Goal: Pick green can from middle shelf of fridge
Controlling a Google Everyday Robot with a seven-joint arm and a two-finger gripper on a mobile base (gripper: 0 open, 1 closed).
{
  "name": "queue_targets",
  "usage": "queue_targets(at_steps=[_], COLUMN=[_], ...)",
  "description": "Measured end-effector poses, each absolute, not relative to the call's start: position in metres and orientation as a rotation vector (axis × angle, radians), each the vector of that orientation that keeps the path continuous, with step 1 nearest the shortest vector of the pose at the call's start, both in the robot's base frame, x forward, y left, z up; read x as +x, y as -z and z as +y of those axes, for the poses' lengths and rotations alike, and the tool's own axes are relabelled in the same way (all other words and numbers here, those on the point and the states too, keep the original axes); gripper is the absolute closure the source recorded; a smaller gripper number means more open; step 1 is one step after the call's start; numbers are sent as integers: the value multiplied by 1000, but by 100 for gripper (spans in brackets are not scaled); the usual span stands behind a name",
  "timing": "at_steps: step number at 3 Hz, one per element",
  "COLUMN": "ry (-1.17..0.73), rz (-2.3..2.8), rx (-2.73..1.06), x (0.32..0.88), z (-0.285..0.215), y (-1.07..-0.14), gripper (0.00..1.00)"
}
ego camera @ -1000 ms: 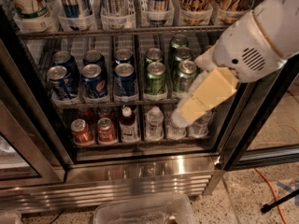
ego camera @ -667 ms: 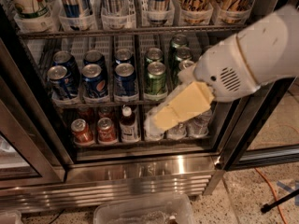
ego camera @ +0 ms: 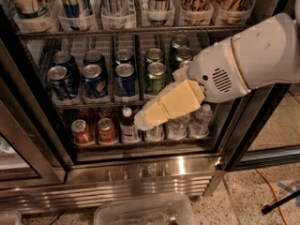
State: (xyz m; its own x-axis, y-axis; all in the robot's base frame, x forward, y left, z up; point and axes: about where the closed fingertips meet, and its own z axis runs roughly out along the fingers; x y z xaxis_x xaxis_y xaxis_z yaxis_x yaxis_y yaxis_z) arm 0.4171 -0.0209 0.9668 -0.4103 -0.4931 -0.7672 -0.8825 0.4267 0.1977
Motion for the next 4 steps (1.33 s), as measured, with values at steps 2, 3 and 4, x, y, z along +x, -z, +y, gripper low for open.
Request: queue_targets(at_steps=[2,3,4], ry=[-535,-407,-332], rz=[2060,1998,1921], rx=[-1047,-994,-973], x=[427,427,422], z=[-56,-88,-112], y=[-945,-937,-938], gripper=[0,0,0])
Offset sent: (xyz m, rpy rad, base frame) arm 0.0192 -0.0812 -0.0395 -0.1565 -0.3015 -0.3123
